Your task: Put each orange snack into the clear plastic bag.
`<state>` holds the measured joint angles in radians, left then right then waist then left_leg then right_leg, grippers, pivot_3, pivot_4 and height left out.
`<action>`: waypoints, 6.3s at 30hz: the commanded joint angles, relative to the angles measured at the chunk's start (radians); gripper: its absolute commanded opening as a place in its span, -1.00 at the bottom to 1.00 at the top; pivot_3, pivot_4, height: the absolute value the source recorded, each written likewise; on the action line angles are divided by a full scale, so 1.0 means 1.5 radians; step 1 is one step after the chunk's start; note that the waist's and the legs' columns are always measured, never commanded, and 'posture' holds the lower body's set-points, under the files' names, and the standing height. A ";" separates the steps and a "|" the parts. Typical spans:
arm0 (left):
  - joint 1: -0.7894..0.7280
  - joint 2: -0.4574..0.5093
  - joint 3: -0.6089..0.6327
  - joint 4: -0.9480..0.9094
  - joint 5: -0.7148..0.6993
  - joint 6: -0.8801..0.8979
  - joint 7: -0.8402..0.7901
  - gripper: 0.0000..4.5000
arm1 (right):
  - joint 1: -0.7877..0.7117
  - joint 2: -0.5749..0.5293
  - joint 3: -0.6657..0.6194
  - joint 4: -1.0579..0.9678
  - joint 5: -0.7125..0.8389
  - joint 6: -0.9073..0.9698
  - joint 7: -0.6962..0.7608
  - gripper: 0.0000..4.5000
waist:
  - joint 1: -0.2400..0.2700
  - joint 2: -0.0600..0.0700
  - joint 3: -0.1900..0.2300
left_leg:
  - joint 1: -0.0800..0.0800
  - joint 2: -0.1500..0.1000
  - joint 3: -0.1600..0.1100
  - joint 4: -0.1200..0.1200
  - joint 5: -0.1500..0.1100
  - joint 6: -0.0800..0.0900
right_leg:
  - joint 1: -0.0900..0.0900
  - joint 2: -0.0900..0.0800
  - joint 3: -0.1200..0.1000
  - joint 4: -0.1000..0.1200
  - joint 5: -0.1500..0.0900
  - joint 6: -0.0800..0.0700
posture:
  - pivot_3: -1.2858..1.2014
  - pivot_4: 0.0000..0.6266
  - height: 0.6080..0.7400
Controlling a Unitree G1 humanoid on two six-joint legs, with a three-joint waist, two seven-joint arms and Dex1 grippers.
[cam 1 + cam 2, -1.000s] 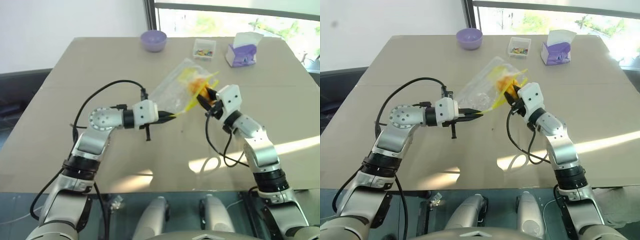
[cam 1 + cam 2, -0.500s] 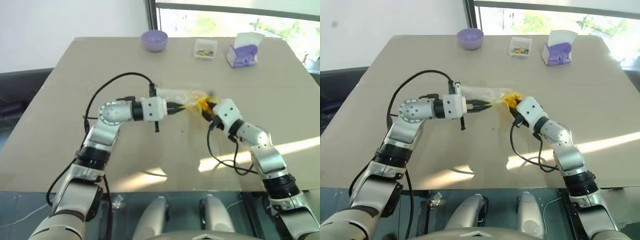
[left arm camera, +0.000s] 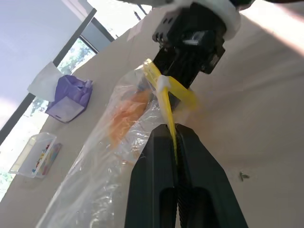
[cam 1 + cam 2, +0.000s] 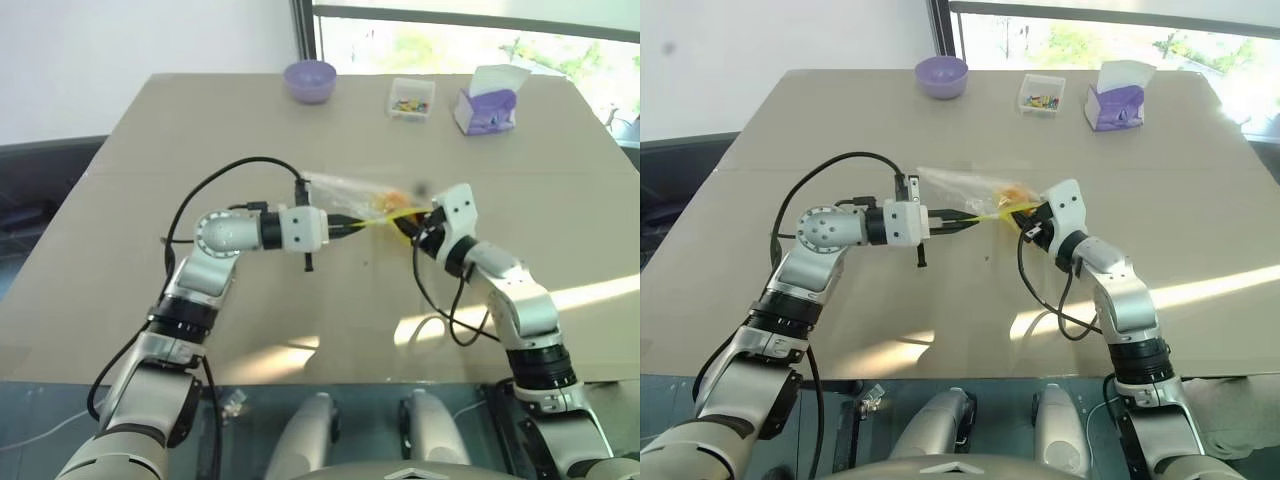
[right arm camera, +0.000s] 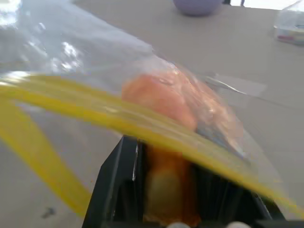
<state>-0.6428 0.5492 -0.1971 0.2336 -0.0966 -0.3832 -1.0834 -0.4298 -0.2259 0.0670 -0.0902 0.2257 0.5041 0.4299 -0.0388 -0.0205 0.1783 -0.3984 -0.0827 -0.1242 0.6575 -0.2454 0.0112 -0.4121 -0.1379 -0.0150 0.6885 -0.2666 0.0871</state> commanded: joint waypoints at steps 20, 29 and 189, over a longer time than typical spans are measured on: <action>0.009 -0.038 0.062 -0.060 -0.059 0.238 0.110 -1.00 | -0.004 -0.102 0.047 -0.049 -0.153 -0.175 0.010 0.69 | -0.001 0.000 0.000 | 0.000 0.000 0.001 -0.001 0.001 -0.002 | 0.000 0.000 0.001 0.000 0.000 0.000 | 0.03 -0.52 1.00; -0.010 -0.061 0.089 -0.064 -0.095 0.321 0.131 -1.00 | 0.051 -0.180 0.027 -0.151 -0.149 -0.188 0.063 0.69 | -0.002 0.000 0.000 | 0.000 0.000 0.001 -0.001 0.001 -0.002 | 0.000 0.000 0.001 -0.001 0.000 0.000 | 0.03 -0.52 1.00; 0.054 -0.122 0.109 -0.198 -0.243 0.577 0.222 -1.00 | 0.081 -0.290 0.090 -0.026 -0.267 -0.184 0.116 0.65 | 0.002 -0.001 0.000 | -0.001 0.001 0.003 0.002 0.000 -0.001 | 0.002 0.001 0.003 -0.006 0.005 0.003 | 0.03 -0.52 1.00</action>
<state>-0.5583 0.3631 -0.0476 -0.0108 -0.4535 0.4857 -0.7542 -0.3196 -0.6755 0.1980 -0.1152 -0.1705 0.2314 0.6137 -0.0357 -0.0223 0.1776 -0.3991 -0.0818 -0.1190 0.6607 -0.2447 0.0102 -0.4095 -0.1367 -0.0103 0.6791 -0.2595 0.0916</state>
